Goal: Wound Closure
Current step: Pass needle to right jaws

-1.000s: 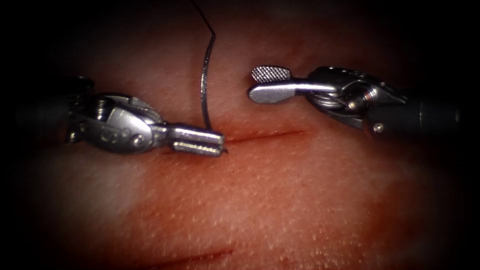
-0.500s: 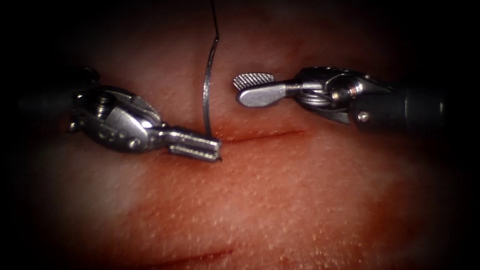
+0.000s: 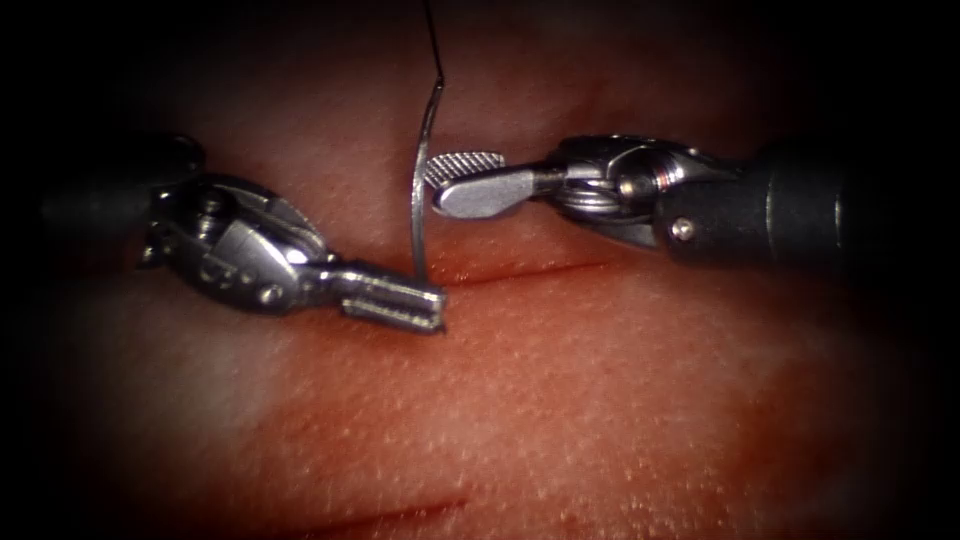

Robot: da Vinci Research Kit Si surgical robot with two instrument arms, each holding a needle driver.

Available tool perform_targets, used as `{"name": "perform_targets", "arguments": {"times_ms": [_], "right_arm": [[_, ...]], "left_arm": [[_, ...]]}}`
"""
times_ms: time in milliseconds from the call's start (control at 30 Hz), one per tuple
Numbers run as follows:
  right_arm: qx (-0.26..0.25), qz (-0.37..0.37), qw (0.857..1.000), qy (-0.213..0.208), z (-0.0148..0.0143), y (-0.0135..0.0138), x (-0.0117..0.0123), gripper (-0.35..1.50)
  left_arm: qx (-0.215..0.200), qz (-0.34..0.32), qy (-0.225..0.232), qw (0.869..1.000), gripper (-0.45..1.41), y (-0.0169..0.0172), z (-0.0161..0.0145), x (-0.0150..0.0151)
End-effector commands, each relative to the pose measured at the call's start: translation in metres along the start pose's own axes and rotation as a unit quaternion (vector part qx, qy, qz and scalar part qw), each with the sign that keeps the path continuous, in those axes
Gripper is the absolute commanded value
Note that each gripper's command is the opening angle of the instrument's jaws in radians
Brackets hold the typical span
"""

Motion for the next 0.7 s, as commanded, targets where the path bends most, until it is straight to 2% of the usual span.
{"name": "perform_targets", "arguments": {"times_ms": [33, 700], "right_arm": [[0.007, 0.007, 1.000, 0.002, 0.0008, 0.0004, 0.0003, 1.45], [0.016, 0.012, 1.000, 0.005, 0.0025, 0.0000, -0.0004, 1.33]], "left_arm": [[0.000, 0.001, 0.000, 1.000, -0.45, -0.0003, 0.0004, -0.0006], [-0.007, 0.003, 0.002, 1.000, -0.45, -0.0001, 0.0015, 0.0000]]}}
